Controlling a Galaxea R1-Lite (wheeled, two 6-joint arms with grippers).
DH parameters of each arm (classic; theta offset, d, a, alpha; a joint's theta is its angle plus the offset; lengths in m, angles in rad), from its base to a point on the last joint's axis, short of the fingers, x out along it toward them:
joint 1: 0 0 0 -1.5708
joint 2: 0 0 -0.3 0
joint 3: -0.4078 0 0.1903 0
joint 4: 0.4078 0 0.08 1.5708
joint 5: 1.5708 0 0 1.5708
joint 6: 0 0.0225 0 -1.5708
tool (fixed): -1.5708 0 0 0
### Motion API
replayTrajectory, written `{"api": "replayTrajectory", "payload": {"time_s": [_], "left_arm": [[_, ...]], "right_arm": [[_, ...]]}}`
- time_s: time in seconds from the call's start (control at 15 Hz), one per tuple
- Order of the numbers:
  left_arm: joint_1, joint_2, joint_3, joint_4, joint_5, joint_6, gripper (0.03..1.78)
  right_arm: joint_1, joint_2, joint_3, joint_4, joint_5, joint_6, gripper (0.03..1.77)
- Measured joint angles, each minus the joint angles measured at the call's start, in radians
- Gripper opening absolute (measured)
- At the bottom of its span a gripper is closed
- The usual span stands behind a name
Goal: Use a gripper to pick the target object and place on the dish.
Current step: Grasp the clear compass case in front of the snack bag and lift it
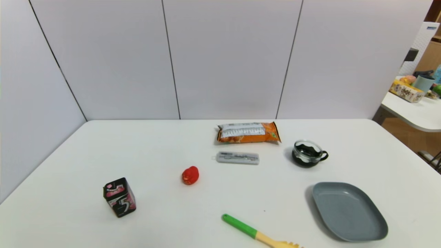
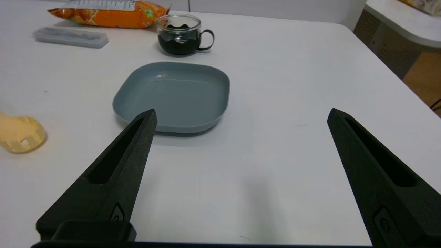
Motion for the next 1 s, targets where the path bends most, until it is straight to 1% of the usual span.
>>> {"api": "replayTrajectory", "payload": {"time_s": [0.13, 0.33, 0.67, 0.93, 1.0], "left_arm": [[0.000, 0.000, 0.000, 0.000, -0.001, 0.000, 1.69], [0.000, 0.000, 0.000, 0.000, 0.000, 0.000, 1.69], [0.000, 0.000, 0.000, 0.000, 0.000, 0.000, 1.69], [0.000, 0.000, 0.000, 0.000, 0.000, 0.000, 1.69], [0.000, 0.000, 0.000, 0.000, 0.000, 0.000, 1.69]], "right_arm": [[0.000, 0.038, -0.038, -0.025, 0.050, -0.017, 1.71], [0.000, 0.151, -0.135, -0.069, 0.137, -0.027, 1.71], [-0.008, 0.425, -0.344, -0.128, 0.253, -0.051, 1.71], [-0.052, 0.636, -0.473, -0.133, 0.426, -0.068, 1.71], [-0.059, 0.674, -0.490, -0.130, 0.456, -0.079, 1.71]]}}
